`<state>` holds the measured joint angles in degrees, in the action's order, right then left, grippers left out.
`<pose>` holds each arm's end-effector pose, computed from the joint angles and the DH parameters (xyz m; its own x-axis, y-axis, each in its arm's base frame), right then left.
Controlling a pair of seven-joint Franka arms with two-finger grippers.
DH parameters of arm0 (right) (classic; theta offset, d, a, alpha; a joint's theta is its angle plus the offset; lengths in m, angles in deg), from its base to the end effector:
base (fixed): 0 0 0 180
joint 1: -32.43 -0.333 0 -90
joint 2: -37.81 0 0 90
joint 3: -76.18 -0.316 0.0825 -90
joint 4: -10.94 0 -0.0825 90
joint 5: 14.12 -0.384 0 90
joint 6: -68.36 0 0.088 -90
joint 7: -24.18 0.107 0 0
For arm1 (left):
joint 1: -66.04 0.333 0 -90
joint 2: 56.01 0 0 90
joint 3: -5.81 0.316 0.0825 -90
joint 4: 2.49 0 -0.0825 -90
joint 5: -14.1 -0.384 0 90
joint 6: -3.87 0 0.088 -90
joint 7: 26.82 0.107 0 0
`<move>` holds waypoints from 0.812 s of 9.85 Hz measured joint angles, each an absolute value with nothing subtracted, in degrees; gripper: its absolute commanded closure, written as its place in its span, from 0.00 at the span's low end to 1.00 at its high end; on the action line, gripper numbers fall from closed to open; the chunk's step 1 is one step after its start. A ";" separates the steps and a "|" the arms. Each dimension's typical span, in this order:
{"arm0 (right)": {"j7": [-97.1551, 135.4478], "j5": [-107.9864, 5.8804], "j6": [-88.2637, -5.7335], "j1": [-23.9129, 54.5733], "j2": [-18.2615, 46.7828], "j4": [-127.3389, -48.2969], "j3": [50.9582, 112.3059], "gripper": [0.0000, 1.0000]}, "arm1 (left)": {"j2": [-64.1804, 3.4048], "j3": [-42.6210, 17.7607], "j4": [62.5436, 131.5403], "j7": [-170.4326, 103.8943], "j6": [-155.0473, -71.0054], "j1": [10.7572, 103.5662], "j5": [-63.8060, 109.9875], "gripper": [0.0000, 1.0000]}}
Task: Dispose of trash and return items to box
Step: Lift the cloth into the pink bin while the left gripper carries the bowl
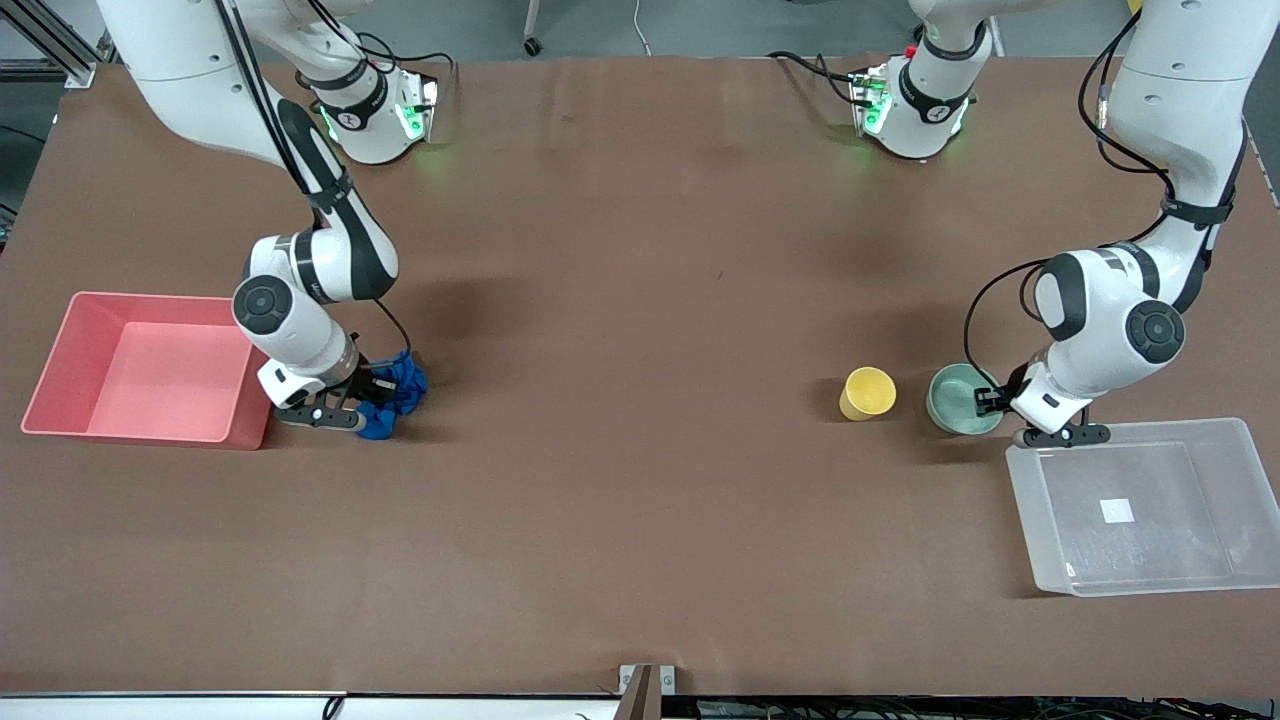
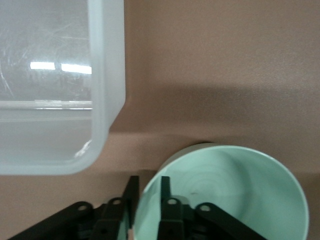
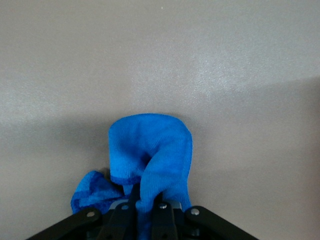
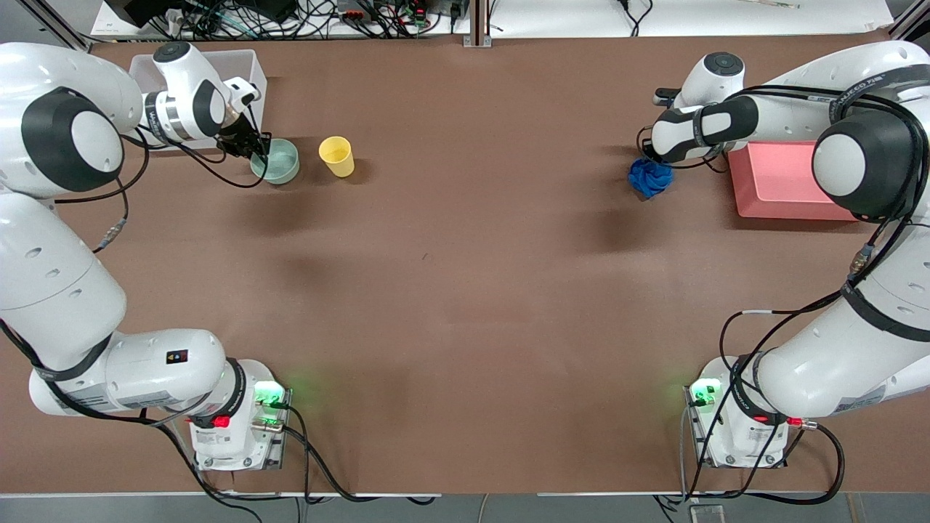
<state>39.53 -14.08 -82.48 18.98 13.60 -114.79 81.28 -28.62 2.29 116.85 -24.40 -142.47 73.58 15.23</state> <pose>0.5527 0.0803 0.1917 0.9933 -0.1128 0.0263 -0.1136 -0.9930 0.0310 0.5842 0.0414 0.1927 0.9987 0.0510 -0.0049 0.0512 -0.9979 0.0393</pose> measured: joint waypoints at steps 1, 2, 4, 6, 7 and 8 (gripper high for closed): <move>39.73 -14.08 -76.98 18.98 14.24 -112.72 81.28 0.99 | -28.75 2.18 116.78 -24.40 -142.47 73.57 15.25 1.00; 39.83 -14.09 -70.21 18.98 15.81 -109.61 81.29 0.99 | -29.03 2.13 116.74 -24.40 -142.47 73.57 15.25 1.00; 38.90 -14.09 -53.36 19.50 20.90 -101.27 81.81 0.99 | -29.16 2.12 116.64 -24.40 -142.47 73.56 15.26 1.00; 28.14 -13.89 -42.05 24.57 25.75 -94.77 82.86 0.99 | -29.62 2.11 116.28 -24.40 -142.48 73.56 15.26 1.00; 19.44 -13.67 -41.09 28.28 26.99 -94.16 84.76 0.99 | -30.56 2.10 116.00 -24.39 -142.27 73.57 15.25 1.00; 11.00 -12.99 -42.19 30.39 26.91 -94.33 88.45 0.99 | -32.08 1.99 115.61 -24.37 -141.03 73.57 15.26 1.00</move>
